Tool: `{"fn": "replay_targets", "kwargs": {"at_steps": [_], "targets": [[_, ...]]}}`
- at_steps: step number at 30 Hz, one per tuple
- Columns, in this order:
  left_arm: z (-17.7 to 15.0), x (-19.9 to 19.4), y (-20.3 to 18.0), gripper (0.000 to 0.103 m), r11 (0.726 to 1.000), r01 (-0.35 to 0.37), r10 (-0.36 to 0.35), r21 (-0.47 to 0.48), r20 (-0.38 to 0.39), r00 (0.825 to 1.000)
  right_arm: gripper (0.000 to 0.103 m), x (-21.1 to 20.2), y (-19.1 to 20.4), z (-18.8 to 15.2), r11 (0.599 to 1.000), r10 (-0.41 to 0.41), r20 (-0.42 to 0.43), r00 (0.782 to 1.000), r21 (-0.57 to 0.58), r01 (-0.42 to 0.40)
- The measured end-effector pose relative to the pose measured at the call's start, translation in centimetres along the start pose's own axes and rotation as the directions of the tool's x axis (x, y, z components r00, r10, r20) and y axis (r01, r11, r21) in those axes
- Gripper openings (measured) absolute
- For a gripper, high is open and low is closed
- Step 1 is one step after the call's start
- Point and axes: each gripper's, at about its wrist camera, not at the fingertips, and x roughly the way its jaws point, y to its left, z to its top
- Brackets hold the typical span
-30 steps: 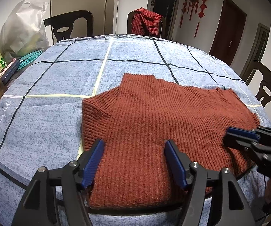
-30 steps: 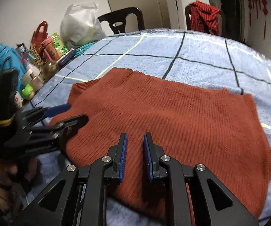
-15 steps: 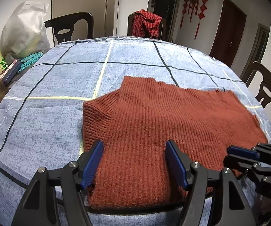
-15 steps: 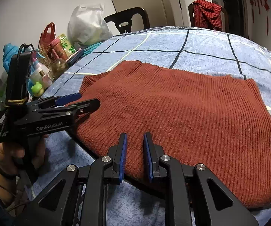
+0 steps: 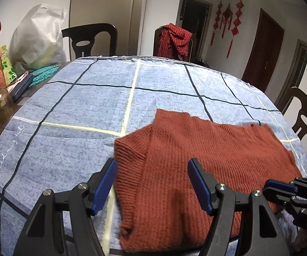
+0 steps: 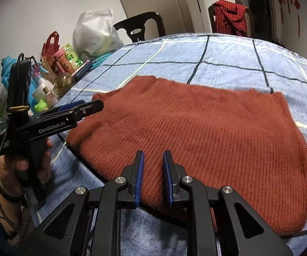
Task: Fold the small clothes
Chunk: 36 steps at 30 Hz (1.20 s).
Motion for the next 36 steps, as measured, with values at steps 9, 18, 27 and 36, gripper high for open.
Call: {"fn": "replay_targets", "kwargs": {"at_steps": [9, 18, 27, 36], "targets": [[0.3, 2.5, 0.2, 0.071, 1.000, 0.016, -0.017, -0.008, -0.071, 0.997, 0.018, 1.4, -1.5, 0.3, 0.999, 0.022, -0.022, 1.000, 0.038, -0.021], [1.3, 3.8, 1.5, 0.072, 0.985, 0.130, -0.141, -0.118, -0.097, 0.985, 0.018, 1.5, -1.9, 0.0, 0.997, 0.051, -0.010, 0.999, 0.059, -0.050], [-0.5, 1.6, 1.7, 0.072, 0.954, 0.238, -0.253, -0.183, -0.066, 0.965, 0.018, 1.3, -1.9, -0.1, 0.997, 0.054, -0.006, 0.999, 0.061, -0.054], [1.4, 2.9, 2.2, 0.072, 0.974, 0.192, -0.201, -0.118, -0.075, 0.977, 0.018, 1.3, -2.0, -0.1, 0.997, 0.051, -0.007, 0.999, 0.058, -0.050]]}}
